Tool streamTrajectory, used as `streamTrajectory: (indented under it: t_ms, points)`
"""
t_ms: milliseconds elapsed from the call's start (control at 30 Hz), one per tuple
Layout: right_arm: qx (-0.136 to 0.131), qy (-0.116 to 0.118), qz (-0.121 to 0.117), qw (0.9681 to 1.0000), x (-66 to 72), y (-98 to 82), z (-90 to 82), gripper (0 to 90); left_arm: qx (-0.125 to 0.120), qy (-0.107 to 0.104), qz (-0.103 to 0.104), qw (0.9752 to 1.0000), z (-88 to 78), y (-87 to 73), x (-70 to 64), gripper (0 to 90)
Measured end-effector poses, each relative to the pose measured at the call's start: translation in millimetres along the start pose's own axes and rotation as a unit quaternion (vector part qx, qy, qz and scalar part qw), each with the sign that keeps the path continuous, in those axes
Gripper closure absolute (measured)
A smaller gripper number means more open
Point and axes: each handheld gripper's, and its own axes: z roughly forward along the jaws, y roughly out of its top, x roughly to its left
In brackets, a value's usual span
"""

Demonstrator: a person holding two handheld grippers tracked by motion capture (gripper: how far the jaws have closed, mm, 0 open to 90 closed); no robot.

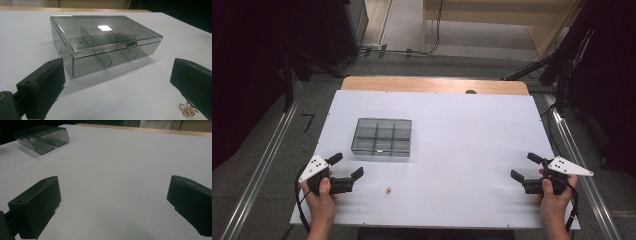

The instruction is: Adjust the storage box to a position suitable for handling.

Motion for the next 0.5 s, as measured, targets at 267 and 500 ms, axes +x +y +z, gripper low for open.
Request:
streamTrajectory:
  t_ms: [267,500]
  points:
    - [0.012,-0.007,-0.010,0.9999,1.8,0.3,4.4,0.0,0.016,0.012,0.005,0.9998,4.6,0.9,-2.8,0.0]
    - [0.003,0.007,0.003,1.0000,-2.7,0.9,4.4,0.0,0.021,0.015,-0.003,0.9996,3.8,3.8,-0.6,3.0]
